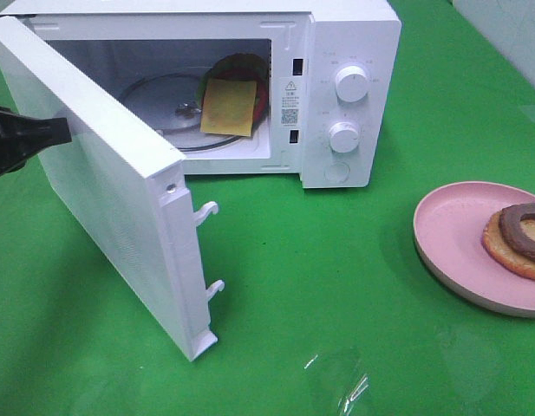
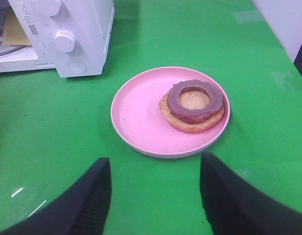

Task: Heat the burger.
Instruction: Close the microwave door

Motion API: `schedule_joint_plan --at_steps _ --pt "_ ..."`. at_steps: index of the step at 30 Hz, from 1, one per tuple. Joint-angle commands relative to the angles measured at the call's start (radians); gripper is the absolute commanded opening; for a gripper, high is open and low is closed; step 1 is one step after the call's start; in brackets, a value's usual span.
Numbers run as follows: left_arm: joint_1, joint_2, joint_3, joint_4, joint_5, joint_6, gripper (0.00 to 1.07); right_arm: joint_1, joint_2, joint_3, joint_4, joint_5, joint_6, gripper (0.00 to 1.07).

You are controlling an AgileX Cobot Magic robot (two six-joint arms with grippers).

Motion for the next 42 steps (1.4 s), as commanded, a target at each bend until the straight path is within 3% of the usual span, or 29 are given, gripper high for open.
schedule_joint_plan --at_steps 1,4,5,8,10,13,14,21,32,42 --pt "-0.034 0.042 -0.006 0.021 -0.117 -0.059 0.00 0.003 -0.027 0.004 -0.003 -0.011 0.008 0.51" --pt "-0.036 0.054 -0.006 0.035 -0.139 -0.081 0.00 0.003 -0.027 0.004 -0.003 -0.011 0.008 0.51" --pt "-0.036 0.077 -0.015 0.075 -0.164 -0.129 0.00 0.003 -0.027 0.004 -0.003 -0.011 0.008 0.51" --pt "-0.036 0.100 -0.031 0.129 -0.179 -0.170 0.00 0.003 -0.027 0.004 -0.003 -0.011 0.008 0.51" --pt "-0.036 0.161 -0.072 0.219 -0.245 -0.251 0.00 0.003 -0.027 0.004 -0.003 -0.011 0.008 0.51" --pt "-0.036 0.171 -0.082 0.237 -0.264 -0.271 0.00 0.003 -0.027 0.004 -0.003 -0.011 0.008 0.51" --pt "-0.036 0.201 -0.112 0.276 -0.290 -0.301 0.00 0.003 -0.027 0.004 -0.003 -0.011 0.008 0.51" --pt "-0.036 0.317 -0.237 0.301 -0.292 -0.327 0.00 0.003 -0.027 0.004 -0.003 -0.011 0.008 0.51" --pt "-0.036 0.401 -0.358 0.339 -0.290 -0.337 0.00 0.003 -0.027 0.004 -0.003 -0.011 0.009 0.51" --pt "-0.036 0.515 -0.549 0.537 -0.291 -0.489 0.00 0.003 -0.027 0.004 -0.003 -0.011 0.009 0.51"
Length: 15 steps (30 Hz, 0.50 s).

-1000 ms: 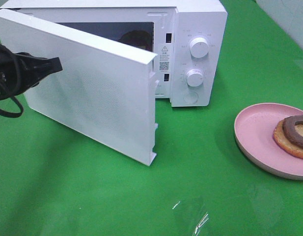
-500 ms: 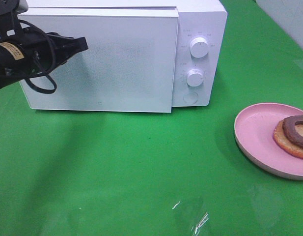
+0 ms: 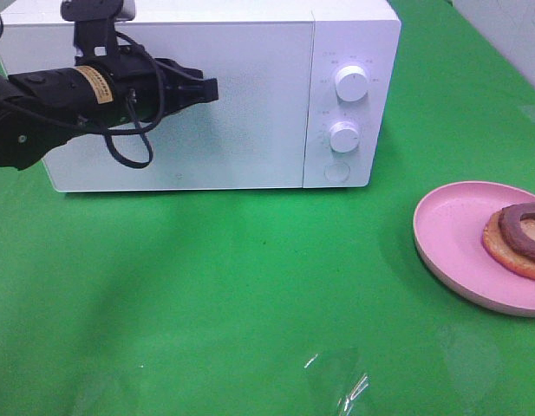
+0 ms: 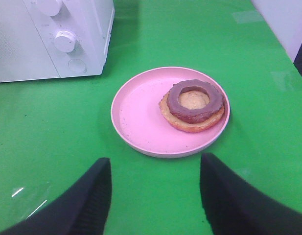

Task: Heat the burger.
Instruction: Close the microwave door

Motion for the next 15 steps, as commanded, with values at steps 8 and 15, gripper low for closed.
schedule_joint_plan --at_steps 8,15 --pt "0.033 0.028 -0.108 0.124 -0.063 -0.208 0.00 0.003 -0.026 0.004 -0.003 -0.011 0.007 0.51" --pt "0.033 0.019 -0.107 0.580 -0.063 -0.528 0.00 0.003 -0.026 0.004 -0.003 -0.011 0.007 0.51"
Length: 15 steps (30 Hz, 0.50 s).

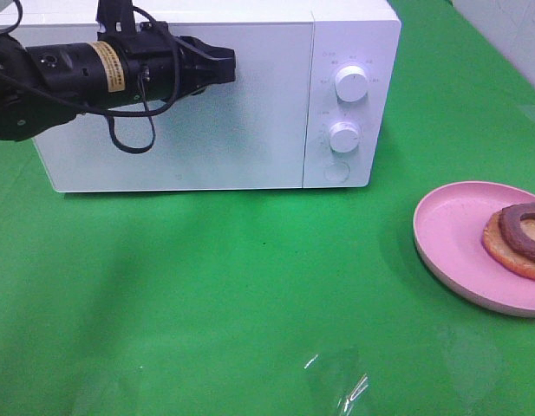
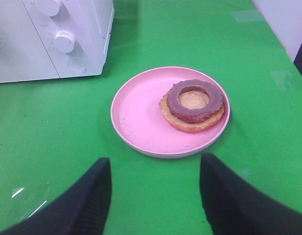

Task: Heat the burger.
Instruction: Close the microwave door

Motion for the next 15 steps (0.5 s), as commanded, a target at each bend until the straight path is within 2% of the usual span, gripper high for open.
schedule_joint_plan --at_steps 1,2,3,4,5,6,7,8,9,10,11,12,13,14,15 --pt "0.012 -0.005 -0.013 0.151 0.005 -0.156 0.00 0.003 -0.026 0.004 -0.003 -0.011 0.005 0.51" --pt "0.019 -0.006 -0.013 0.272 0.005 -0.286 0.00 0.003 -0.026 0.004 -0.003 -0.011 0.005 0.51" --pt "0.019 -0.006 -0.013 0.272 0.005 -0.286 0.00 0.003 -0.026 0.004 -0.003 -0.011 0.005 0.51" --pt "0.025 -0.013 -0.013 0.421 0.005 -0.423 0.00 0.003 -0.026 0.004 -0.003 -0.011 0.005 0.51" --pt "0.025 -0.013 -0.013 0.421 0.005 -0.423 0.00 0.003 -0.026 0.004 -0.003 -0.011 0.005 0.51" --pt "0.042 -0.026 -0.013 0.556 0.004 -0.547 0.00 0.003 -0.026 0.004 -0.003 -0.011 0.005 0.51" --pt "0.042 -0.026 -0.013 0.556 0.004 -0.547 0.00 0.003 -0.026 0.004 -0.003 -0.011 0.005 0.51" --pt "0.053 -0.035 -0.013 0.628 0.004 -0.618 0.00 0.003 -0.026 0.004 -0.003 -0.011 0.005 0.51" --pt "0.053 -0.035 -0.013 0.628 0.004 -0.618 0.00 0.003 -0.026 0.004 -0.003 -0.011 0.005 0.51" --pt "0.094 -0.073 -0.013 0.793 0.006 -0.825 0.00 0.003 -0.026 0.004 -0.003 -0.011 0.005 0.51" --pt "0.094 -0.073 -0.013 0.793 0.006 -0.825 0.00 0.003 -0.026 0.004 -0.003 -0.011 0.005 0.51" --pt "0.124 -0.109 -0.013 0.878 0.007 -0.941 0.00 0.003 -0.026 0.004 -0.003 -0.011 0.005 0.51" --pt "0.124 -0.109 -0.013 0.878 0.007 -0.941 0.00 0.003 -0.026 0.004 -0.003 -0.011 0.005 0.51" --pt "0.155 -0.148 -0.013 0.947 0.015 -1.039 0.00 0.003 -0.026 0.004 -0.003 -0.011 0.005 0.51" --pt "0.155 -0.148 -0.013 0.947 0.015 -1.039 0.00 0.003 -0.026 0.004 -0.003 -0.011 0.005 0.51"
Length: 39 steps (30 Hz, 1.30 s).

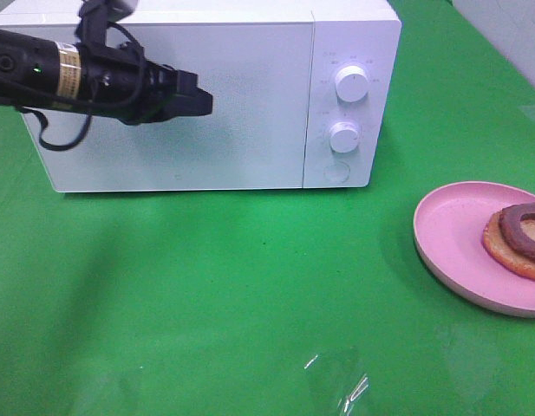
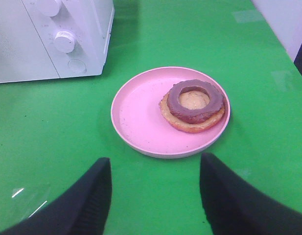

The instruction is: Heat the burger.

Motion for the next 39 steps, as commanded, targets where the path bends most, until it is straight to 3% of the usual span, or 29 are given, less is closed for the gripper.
schedule_joint_plan --at_steps 1,2,3,5,6,9,10,11,12,13,15,16,17,19,21,22,23,24,25,30,32,35,36,37,38,39 --pt "0.058 -0.102 -0.008 0.180 0.027 -0.249 0.00 0.003 -0.026 0.004 -0.003 -0.011 0.005 0.51" --pt "0.058 -0.102 -0.008 0.180 0.027 -0.249 0.00 0.003 -0.026 0.004 -0.003 -0.011 0.005 0.51" --pt "0.074 -0.152 -0.008 0.231 0.050 -0.315 0.00 0.003 -0.026 0.004 -0.003 -0.011 0.005 0.51" --pt "0.079 -0.177 -0.008 0.233 0.053 -0.316 0.00 0.003 -0.026 0.004 -0.003 -0.011 0.005 0.51" --pt "0.085 -0.250 -0.008 0.231 0.066 -0.272 0.00 0.003 -0.026 0.004 -0.003 -0.011 0.005 0.51" --pt "0.085 -0.277 -0.008 0.221 0.070 -0.252 0.00 0.003 -0.026 0.004 -0.003 -0.011 0.005 0.51" --pt "0.085 -0.319 -0.008 0.207 0.074 -0.204 0.00 0.003 -0.026 0.004 -0.003 -0.011 0.005 0.51" --pt "0.085 -0.319 -0.008 0.207 0.074 -0.204 0.00 0.003 -0.026 0.004 -0.003 -0.011 0.005 0.51" --pt "0.085 -0.369 -0.008 0.172 0.074 -0.147 0.00 0.003 -0.026 0.004 -0.003 -0.011 0.005 0.51" --pt "0.085 -0.369 -0.008 0.172 0.074 -0.147 0.00 0.003 -0.026 0.004 -0.003 -0.011 0.005 0.51" --pt "0.085 -0.462 -0.008 0.087 0.064 0.017 0.00 0.003 -0.026 0.004 -0.003 -0.011 0.005 0.51" --pt "0.085 -0.462 -0.008 0.087 0.064 0.017 0.00 0.003 -0.026 0.004 -0.003 -0.011 0.005 0.51" --pt "0.085 -0.509 -0.008 0.043 0.056 0.135 0.00 0.003 -0.026 0.004 -0.003 -0.011 0.005 0.51" --pt "0.085 -0.509 -0.008 0.043 0.056 0.135 0.00 0.003 -0.026 0.004 -0.003 -0.011 0.005 0.51" --pt "0.085 -0.594 -0.008 -0.003 0.058 0.370 0.00 0.003 -0.026 0.004 -0.003 -0.011 0.005 0.51" --pt "0.085 -0.594 -0.008 -0.003 0.058 0.370 0.00 0.003 -0.026 0.004 -0.003 -0.011 0.005 0.51" --pt "0.085 -0.612 -0.008 -0.010 0.066 0.424 0.00 0.003 -0.026 0.004 -0.003 -0.011 0.005 0.51" --pt "0.085 -0.612 -0.008 -0.010 0.066 0.424 0.00 0.003 -0.026 0.004 -0.003 -0.011 0.005 0.51" --pt "0.085 -0.657 -0.008 -0.034 0.114 0.527 0.00 0.003 -0.026 0.004 -0.003 -0.011 0.005 0.51" --pt "0.085 -0.743 -0.009 -0.162 0.352 0.591 0.00 0.003 -0.026 0.004 -0.003 -0.011 0.005 0.51" --pt "0.085 -0.817 -0.009 -0.224 0.576 0.682 0.00 0.003 -0.026 0.004 -0.003 -0.011 0.005 0.51" --pt "0.085 -0.848 -0.009 -0.271 0.701 0.683 0.00 0.003 -0.026 0.004 -0.003 -0.011 0.005 0.51" --pt "0.085 -0.867 -0.007 -0.332 0.798 0.687 0.00 0.003 -0.026 0.004 -0.003 -0.011 0.005 0.51" --pt "0.085 -0.867 -0.007 -0.332 0.798 0.687 0.00 0.003 -0.026 0.004 -0.003 -0.011 0.005 0.51" --pt "0.085 -0.889 0.009 -0.419 0.880 0.718 0.00 0.003 -0.026 0.004 -0.003 -0.011 0.005 0.51" --pt "0.085 -0.889 0.009 -0.419 0.880 0.718 0.00 0.003 -0.026 0.004 -0.003 -0.011 0.005 0.51"
